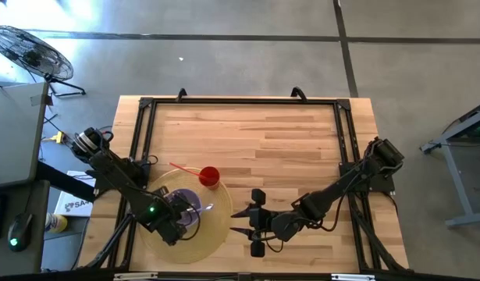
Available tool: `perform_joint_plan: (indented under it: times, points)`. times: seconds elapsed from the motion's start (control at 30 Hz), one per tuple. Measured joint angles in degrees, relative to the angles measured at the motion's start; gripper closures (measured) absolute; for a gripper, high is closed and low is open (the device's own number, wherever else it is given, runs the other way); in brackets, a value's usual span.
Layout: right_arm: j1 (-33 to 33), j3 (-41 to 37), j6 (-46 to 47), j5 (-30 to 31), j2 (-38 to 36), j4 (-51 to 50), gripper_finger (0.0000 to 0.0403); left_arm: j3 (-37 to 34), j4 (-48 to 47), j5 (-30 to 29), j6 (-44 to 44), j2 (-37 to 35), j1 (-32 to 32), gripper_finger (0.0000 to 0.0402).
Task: Pick & Place Utensil
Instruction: Put the silver spoon into the purple bowl on the brown mat, then return to Home Position
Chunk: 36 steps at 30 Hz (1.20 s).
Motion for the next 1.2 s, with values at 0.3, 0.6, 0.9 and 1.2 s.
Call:
perform_joint_plan:
  times: [0.3, 0.6, 0.9, 1.2]
  points:
    - [0.0, 0.0, 0.0, 0.0, 0.0, 0.0, 0.0252, 0.0, 0.3, -0.6, 0.2, 0.2, 0.0, 0.0367]
    - [0.0, 0.0, 0.0, 0.0, 0.0, 0.0, 0.0251, 0.0, 0.2, -0.2, 1.5, 1.9, 0.0, 0.0367]
    - [0.0, 0.0, 0.0, 0.0, 0.0, 0.0, 0.0251, 0.3, -2.1, 0.2, 1.4, 1.9, 0.0, 0.0366]
    - [0.0, 0.0, 0.0, 0.0, 0.0, 0.0, 0.0252, 5.5, -5.8, -1.0, 3.0, 1.9, 0.0, 0.0317]
